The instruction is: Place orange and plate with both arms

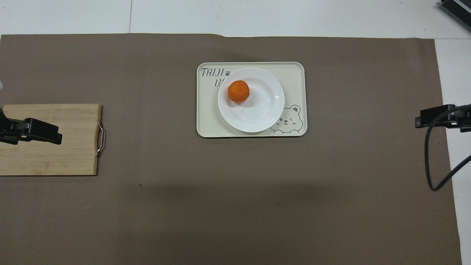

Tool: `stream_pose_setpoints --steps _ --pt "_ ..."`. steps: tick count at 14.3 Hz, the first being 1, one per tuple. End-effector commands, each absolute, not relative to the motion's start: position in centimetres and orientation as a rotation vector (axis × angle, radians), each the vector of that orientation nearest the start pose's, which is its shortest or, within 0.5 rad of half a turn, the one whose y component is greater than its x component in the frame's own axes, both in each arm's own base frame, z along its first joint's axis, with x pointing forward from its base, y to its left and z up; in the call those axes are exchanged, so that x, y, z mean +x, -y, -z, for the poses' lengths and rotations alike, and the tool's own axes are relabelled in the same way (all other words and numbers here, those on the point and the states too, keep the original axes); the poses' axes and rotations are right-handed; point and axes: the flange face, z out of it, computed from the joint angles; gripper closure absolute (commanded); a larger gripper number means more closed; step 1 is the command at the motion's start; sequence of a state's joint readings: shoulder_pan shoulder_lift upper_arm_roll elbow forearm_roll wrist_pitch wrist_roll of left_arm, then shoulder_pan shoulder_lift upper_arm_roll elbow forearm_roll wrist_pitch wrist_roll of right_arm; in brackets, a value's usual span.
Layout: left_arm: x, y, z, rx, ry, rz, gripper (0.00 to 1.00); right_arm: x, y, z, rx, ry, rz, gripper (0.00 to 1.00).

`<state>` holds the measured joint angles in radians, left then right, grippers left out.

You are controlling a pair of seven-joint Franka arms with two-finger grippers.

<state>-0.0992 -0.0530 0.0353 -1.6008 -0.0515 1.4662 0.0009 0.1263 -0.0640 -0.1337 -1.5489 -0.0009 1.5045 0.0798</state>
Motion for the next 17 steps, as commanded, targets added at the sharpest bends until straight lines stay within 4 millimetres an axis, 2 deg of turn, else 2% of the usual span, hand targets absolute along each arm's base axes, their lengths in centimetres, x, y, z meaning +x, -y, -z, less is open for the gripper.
stream_pose_setpoints --steps 1,3,17 --pt "52.8 3.67 -63.51 -3.169 -0.108 -0.111 0.0 52.01 1.41 -67.26 -3.16 -0.065 0.052 0.0" --pt "52.8 3.68 -63.51 -3.171 -0.108 -0.111 0.0 52.26 2.0 -67.12 -3.161 0.002 0.078 0.0" --pt "52.78 3.76 -63.5 -3.17 -0.111 -0.114 0.0 52.05 1.36 -67.0 -3.146 -0.04 0.064 0.0"
